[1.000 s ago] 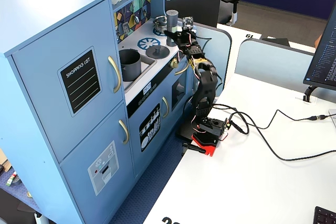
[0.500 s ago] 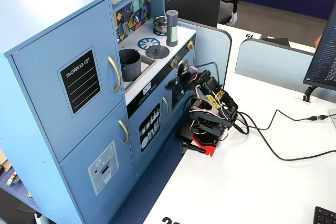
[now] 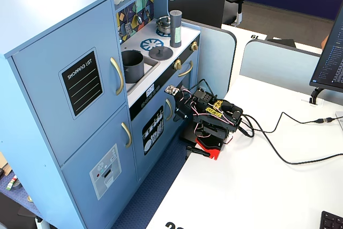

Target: Put salt in the gray recipient

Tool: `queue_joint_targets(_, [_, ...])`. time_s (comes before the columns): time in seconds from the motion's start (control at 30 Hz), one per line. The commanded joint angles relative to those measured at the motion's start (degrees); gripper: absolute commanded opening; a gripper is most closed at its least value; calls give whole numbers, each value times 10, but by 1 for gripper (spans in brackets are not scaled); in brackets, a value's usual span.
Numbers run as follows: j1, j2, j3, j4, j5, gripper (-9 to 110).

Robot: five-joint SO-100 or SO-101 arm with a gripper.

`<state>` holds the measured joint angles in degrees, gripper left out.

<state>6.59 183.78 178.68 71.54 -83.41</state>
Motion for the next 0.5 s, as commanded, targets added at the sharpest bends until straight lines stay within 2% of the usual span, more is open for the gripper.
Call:
queue_joint_targets(0.0, [-5, 7, -1, 30, -11, 0])
queue_joint_targets(0.17, [1, 7, -1, 45, -54, 1])
queue_joint_targets(0.47, [-7, 7, 0, 45, -48, 4])
